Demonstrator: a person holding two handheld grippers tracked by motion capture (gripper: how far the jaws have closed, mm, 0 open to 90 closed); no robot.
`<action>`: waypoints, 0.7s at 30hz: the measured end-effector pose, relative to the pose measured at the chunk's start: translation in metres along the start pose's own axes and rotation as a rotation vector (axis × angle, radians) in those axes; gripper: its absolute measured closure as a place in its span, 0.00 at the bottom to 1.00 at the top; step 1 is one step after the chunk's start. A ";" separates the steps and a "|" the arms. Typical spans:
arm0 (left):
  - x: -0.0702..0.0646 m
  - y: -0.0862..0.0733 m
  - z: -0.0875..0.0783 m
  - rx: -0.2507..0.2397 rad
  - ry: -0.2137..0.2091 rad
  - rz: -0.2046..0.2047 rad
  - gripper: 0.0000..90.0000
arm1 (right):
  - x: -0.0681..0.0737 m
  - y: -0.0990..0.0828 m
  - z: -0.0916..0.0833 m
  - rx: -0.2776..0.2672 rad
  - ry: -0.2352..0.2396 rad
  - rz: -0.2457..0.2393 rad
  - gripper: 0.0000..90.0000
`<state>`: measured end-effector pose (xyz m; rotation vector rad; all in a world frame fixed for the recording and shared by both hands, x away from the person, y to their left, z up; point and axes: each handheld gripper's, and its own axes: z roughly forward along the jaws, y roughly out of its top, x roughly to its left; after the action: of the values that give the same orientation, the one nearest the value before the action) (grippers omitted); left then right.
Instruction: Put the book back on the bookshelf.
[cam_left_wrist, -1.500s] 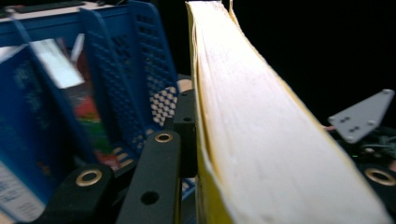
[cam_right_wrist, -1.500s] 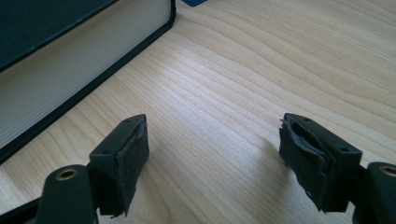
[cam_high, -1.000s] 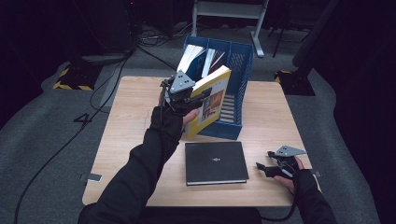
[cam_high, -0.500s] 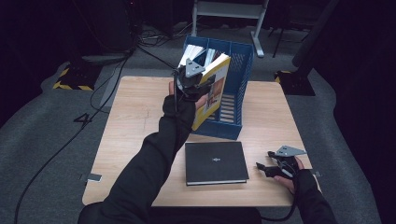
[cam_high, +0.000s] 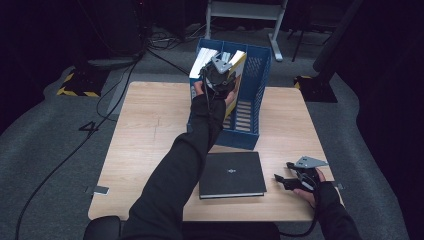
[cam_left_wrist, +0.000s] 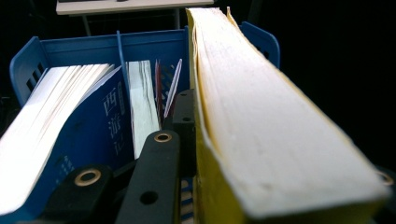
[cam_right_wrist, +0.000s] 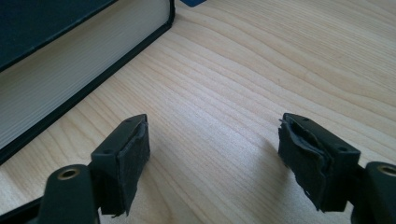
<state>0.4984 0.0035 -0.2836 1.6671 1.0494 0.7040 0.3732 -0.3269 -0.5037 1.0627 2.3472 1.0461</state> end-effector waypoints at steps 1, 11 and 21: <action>0.000 0.000 0.000 0.000 0.000 0.000 0.84 | 0.000 0.000 0.000 0.000 0.000 0.000 0.28; -0.002 0.013 0.027 0.006 0.023 -0.018 0.83 | 0.000 0.000 0.000 0.002 0.015 0.004 0.28; -0.007 0.017 0.050 0.014 0.072 -0.052 0.83 | 0.000 0.000 0.000 0.001 0.013 -0.009 0.29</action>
<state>0.5418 -0.0270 -0.2840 1.6311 1.1469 0.7289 0.3731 -0.3271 -0.5037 1.0477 2.3608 1.0525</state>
